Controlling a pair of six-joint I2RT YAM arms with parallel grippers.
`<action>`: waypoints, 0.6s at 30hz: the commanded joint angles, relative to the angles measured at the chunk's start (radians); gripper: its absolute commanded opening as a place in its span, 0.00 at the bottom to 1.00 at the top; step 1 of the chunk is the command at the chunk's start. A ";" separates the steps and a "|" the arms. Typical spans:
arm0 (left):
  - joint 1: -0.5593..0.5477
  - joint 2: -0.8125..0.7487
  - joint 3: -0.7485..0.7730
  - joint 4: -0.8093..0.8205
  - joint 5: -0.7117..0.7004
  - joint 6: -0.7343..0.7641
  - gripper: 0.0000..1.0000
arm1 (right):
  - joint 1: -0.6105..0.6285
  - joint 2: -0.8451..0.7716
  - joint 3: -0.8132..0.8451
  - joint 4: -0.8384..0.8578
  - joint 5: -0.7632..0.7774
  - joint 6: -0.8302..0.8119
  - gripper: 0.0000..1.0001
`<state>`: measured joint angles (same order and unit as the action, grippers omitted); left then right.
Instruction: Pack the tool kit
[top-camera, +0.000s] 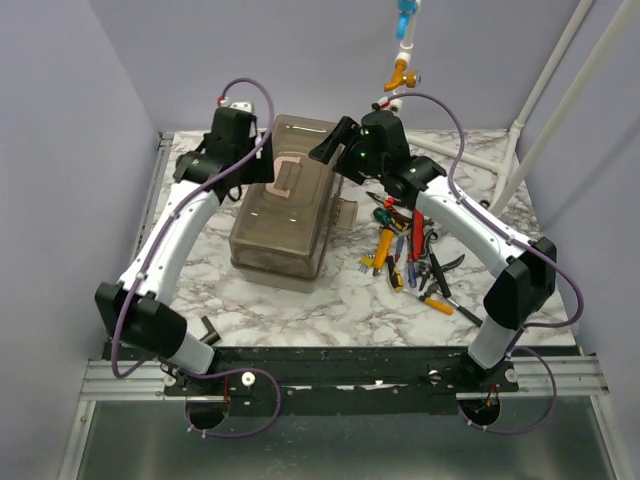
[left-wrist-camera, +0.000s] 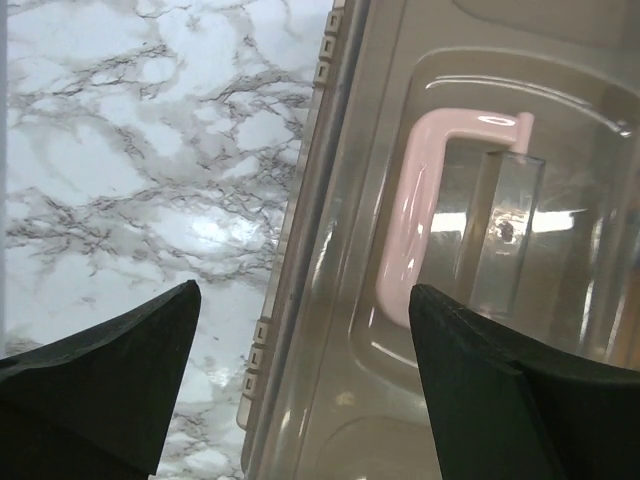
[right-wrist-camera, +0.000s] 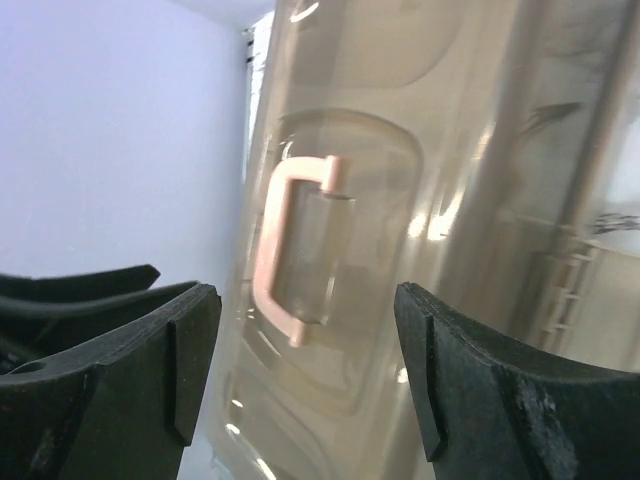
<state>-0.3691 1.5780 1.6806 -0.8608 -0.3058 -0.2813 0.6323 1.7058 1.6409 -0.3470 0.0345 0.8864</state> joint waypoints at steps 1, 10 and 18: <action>0.149 -0.189 -0.147 0.195 0.344 -0.108 0.87 | 0.050 0.098 0.113 -0.087 0.012 0.125 0.75; 0.360 -0.400 -0.465 0.475 0.655 -0.312 0.86 | 0.164 0.313 0.439 -0.289 0.138 0.217 0.71; 0.438 -0.421 -0.495 0.507 0.745 -0.356 0.86 | 0.200 0.465 0.638 -0.390 0.218 0.243 0.71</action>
<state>0.0547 1.1866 1.1793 -0.4225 0.3443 -0.5930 0.8219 2.1078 2.2005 -0.6388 0.1619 1.1038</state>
